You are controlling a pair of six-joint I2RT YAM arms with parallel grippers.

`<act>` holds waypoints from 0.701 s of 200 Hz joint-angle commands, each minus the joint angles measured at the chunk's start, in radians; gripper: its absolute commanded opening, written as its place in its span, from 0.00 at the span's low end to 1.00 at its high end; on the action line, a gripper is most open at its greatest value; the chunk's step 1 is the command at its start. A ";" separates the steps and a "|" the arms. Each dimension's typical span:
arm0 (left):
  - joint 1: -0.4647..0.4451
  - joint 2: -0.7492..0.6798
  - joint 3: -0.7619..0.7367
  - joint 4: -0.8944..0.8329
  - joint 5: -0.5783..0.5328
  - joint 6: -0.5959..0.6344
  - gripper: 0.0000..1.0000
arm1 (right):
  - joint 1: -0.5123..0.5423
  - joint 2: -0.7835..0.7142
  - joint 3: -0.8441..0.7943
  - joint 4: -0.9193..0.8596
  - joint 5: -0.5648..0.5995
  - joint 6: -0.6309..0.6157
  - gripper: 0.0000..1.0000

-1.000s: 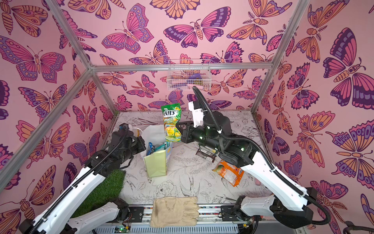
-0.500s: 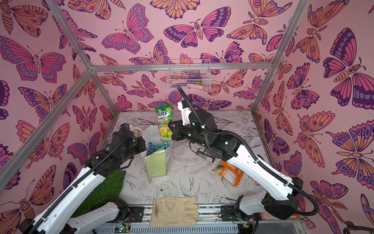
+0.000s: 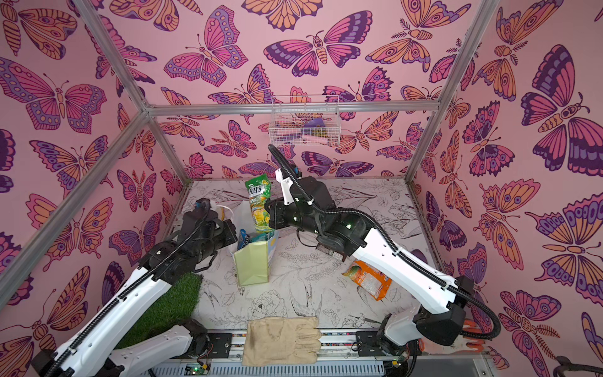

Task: Place the snacks into the paper bag
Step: 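Carry the green packet with the right gripper over the white bag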

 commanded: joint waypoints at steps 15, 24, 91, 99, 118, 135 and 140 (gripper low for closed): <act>-0.009 0.002 0.029 0.040 -0.003 -0.005 0.00 | 0.015 0.031 0.070 -0.015 -0.023 -0.041 0.00; -0.010 0.002 0.026 0.041 -0.004 -0.005 0.00 | 0.018 0.036 0.072 -0.019 -0.029 -0.040 0.00; -0.017 0.002 0.025 0.041 -0.010 -0.010 0.00 | 0.047 0.058 0.102 -0.097 -0.043 -0.043 0.00; -0.017 0.002 0.024 0.040 -0.011 -0.010 0.00 | 0.053 0.059 0.102 -0.106 -0.046 -0.046 0.00; -0.019 -0.001 0.023 0.040 -0.015 -0.010 0.00 | 0.063 0.059 0.106 -0.131 -0.042 -0.056 0.00; -0.020 0.000 0.025 0.041 -0.015 -0.011 0.00 | 0.065 0.061 0.106 -0.154 -0.031 -0.063 0.00; -0.020 0.000 0.024 0.040 -0.015 -0.011 0.00 | 0.065 0.062 0.106 -0.161 -0.027 -0.066 0.00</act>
